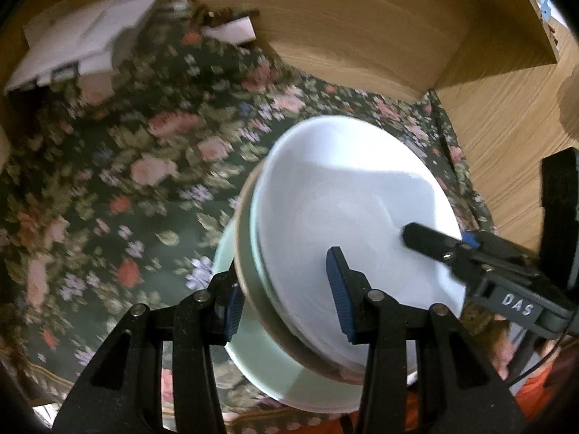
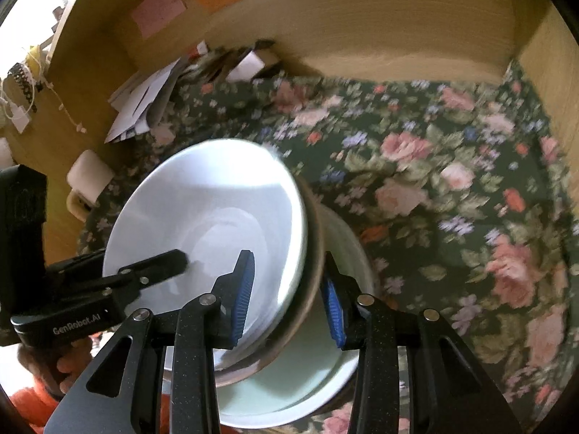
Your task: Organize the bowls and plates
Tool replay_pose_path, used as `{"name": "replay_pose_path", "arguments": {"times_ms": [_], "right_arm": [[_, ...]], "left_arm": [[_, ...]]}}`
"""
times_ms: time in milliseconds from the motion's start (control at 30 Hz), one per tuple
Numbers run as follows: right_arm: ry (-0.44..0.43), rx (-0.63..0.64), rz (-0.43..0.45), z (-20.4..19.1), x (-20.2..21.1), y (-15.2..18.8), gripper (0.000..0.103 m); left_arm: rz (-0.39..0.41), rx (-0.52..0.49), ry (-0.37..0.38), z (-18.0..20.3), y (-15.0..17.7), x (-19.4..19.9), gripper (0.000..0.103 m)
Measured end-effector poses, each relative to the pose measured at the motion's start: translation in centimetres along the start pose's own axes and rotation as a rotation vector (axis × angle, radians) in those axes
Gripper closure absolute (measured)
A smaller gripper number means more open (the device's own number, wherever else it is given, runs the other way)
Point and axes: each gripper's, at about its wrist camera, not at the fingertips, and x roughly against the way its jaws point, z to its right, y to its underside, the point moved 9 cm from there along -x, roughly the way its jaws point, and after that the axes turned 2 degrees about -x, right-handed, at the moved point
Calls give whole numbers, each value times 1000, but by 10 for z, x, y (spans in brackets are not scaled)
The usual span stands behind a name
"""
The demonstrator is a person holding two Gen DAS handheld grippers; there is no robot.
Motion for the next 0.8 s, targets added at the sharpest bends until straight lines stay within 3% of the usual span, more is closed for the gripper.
{"name": "replay_pose_path", "arguments": {"times_ms": [200, 367, 633, 733, 800], "right_arm": [[19, 41, 122, -9, 36, -20, 69], [3, 104, 265, -35, 82, -33, 68], [2, 177, 473, -65, 141, -34, 43], [25, 194, 528, -69, 153, -33, 24], [41, 200, 567, -71, 162, -31, 15]], "left_arm": [[91, -24, -46, -1, -14, 27, 59], [242, -54, -66, 11, -32, 73, 58], [498, -112, -81, 34, -39, 151, 39], [547, -126, -88, 39, -35, 167, 37], [570, -123, -87, 41, -33, 174, 29]]}}
